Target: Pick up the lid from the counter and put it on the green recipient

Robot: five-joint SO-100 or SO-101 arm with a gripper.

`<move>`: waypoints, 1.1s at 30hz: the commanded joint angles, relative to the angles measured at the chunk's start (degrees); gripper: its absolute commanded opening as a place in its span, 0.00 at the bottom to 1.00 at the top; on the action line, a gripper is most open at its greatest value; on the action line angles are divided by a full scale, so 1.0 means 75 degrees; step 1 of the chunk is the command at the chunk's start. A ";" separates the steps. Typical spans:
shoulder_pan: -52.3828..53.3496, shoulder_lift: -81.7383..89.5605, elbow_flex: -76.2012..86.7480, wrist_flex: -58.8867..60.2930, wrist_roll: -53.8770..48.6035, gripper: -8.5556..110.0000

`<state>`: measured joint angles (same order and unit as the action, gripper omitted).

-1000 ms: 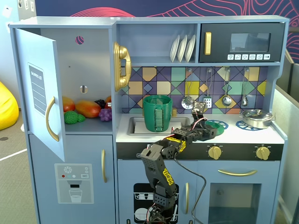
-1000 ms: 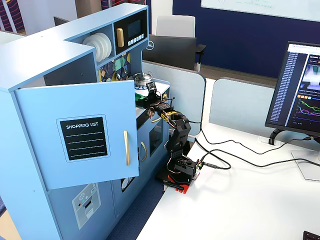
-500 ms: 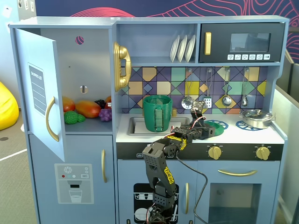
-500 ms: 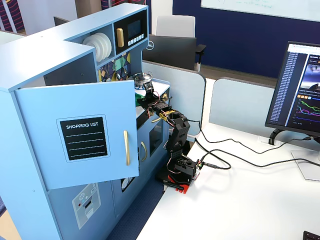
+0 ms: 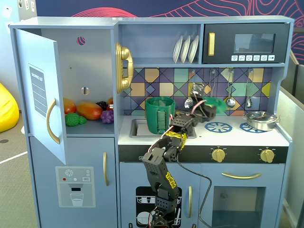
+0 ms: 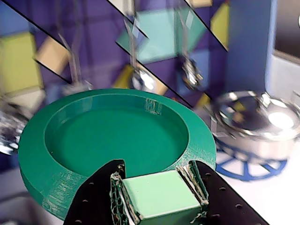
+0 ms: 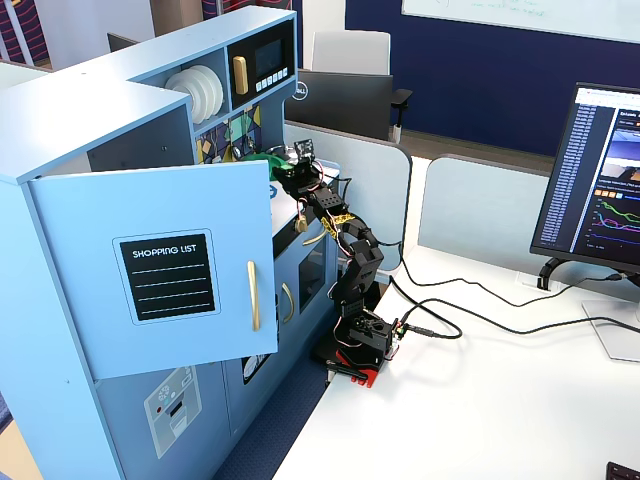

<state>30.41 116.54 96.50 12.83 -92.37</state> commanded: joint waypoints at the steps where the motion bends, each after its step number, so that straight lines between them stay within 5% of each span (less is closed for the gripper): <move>1: -0.0539 0.0762 -0.1090 0.0445 0.0059 0.07; 19: -0.3152 0.0809 -0.2215 0.2109 -0.0727 0.07; 33: -0.3574 0.0129 -0.2484 0.2027 -0.0996 0.07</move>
<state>4.66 117.51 82.97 28.56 -99.14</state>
